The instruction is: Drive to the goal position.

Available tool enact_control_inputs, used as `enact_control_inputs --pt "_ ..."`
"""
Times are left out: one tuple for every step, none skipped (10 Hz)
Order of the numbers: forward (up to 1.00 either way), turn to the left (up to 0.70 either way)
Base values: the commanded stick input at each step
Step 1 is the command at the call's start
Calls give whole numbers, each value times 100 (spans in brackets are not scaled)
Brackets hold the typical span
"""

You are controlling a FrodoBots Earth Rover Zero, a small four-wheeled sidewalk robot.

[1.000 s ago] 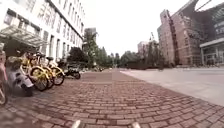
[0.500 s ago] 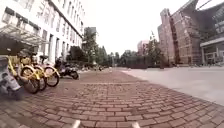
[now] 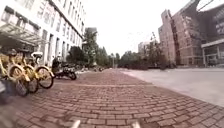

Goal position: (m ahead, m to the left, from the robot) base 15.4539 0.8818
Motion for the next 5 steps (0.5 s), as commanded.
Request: enact_control_inputs --pt "70 -5" --pt "70 -8" --pt "70 -5" --pt "70 0" --pt "70 -4"
